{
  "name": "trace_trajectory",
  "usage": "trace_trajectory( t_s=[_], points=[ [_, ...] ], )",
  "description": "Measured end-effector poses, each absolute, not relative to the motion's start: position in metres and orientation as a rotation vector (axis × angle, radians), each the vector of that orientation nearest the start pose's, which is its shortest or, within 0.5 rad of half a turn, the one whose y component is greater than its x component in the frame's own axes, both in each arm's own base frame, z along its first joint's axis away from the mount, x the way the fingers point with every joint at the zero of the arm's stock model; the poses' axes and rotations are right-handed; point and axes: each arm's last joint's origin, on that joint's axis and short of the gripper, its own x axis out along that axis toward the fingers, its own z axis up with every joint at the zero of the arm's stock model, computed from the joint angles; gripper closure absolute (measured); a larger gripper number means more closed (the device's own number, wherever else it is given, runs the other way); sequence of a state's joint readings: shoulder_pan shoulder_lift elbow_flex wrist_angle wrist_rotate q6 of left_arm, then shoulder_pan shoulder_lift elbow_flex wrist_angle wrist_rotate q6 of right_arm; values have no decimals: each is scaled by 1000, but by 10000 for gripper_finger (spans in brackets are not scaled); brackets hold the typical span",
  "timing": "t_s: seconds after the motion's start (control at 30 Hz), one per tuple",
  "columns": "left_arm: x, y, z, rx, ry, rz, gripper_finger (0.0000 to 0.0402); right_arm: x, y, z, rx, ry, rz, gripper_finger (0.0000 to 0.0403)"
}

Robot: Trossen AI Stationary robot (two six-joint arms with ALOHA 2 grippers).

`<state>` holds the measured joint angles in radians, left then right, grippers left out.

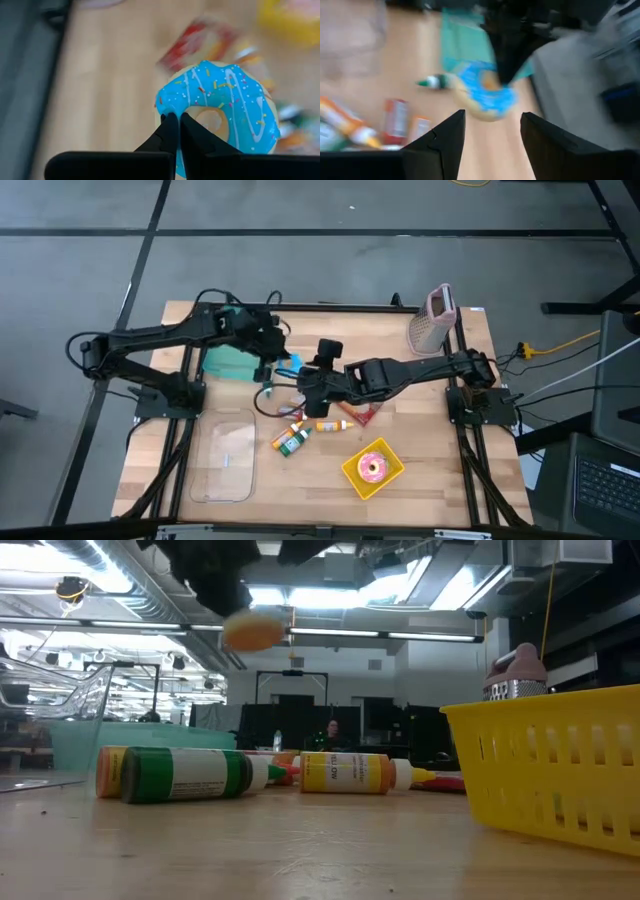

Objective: Pick & Place Food Item
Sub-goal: Put the blue donut into the yellow bin

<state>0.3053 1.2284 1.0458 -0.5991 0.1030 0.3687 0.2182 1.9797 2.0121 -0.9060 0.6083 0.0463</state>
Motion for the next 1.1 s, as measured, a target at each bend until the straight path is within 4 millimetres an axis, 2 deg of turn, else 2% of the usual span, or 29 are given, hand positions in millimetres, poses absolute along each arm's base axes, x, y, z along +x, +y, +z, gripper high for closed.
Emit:
trace_trajectory(
  t_s=[0.17, 0.27, 0.57, 0.73, 1.1],
  points=[
    [247, 56, 300, 373, 825, 179, 399, 422, 67, 343, -29, 741, -474, 214],
    [251, 43, 302, 466, 817, 238, 399, 424, 62, 345, 53, 696, -541, 214],
    [253, 6, 310, 721, 804, 491, 399, 425, 55, 346, 72, 659, -604, 214],
    [250, -6, 315, 726, 760, 535, 399, 425, 54, 346, 64, 658, -619, 214],
    [251, -45, 334, 848, 587, 644, 399, 427, 47, 341, 48, 637, -665, 214]
  ],
)
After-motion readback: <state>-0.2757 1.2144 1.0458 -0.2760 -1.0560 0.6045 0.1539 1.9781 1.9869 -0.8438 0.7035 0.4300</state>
